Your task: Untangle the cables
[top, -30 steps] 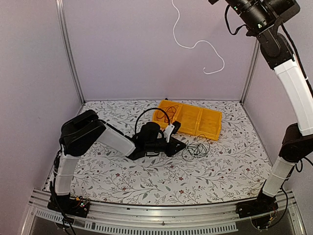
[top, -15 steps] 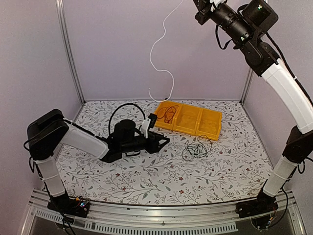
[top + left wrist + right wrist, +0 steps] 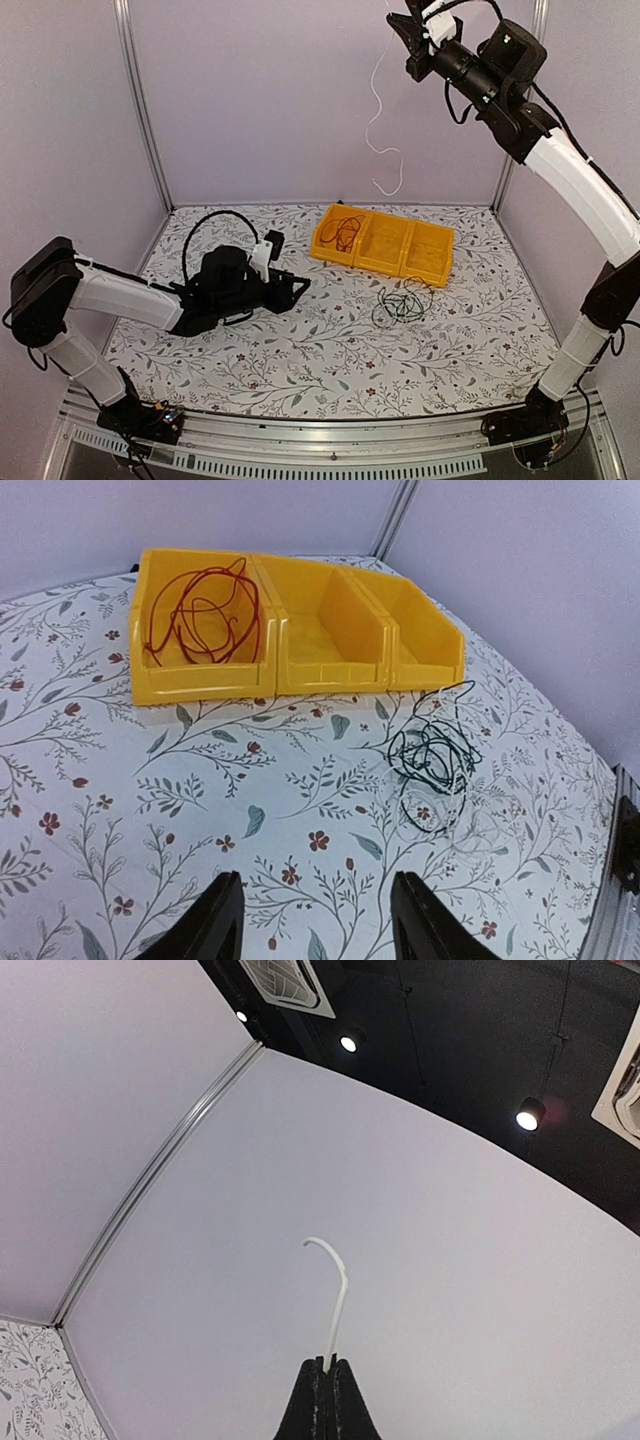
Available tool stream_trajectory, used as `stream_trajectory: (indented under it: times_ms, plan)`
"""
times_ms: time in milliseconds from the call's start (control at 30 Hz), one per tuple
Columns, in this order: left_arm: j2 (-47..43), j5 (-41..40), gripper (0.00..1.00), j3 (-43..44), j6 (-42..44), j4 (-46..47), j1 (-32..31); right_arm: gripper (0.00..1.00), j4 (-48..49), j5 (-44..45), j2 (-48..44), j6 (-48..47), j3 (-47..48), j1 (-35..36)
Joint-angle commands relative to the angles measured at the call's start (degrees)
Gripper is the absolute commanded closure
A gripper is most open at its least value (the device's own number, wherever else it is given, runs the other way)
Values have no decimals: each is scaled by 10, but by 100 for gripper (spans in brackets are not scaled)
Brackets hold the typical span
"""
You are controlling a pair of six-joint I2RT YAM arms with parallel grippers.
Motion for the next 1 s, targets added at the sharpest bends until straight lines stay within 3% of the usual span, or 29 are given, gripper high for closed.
stream_trajectory:
  times_ms: [0,567,800,967]
  plan:
    - [-27,-25,47,-2,11,-37,6,100,9,-4,-24,20,-34,-20]
    - [-32,-26,47,12,-1,-76,7,100,11,-11,-29,67,-189,-104]
    - [-28,-26,47,13,-2,-81,6,100,10,-23,22,86,-237,-145]
    - [-29,-27,47,15,2,-96,7,100,-58,-79,73,80,-238,-147]
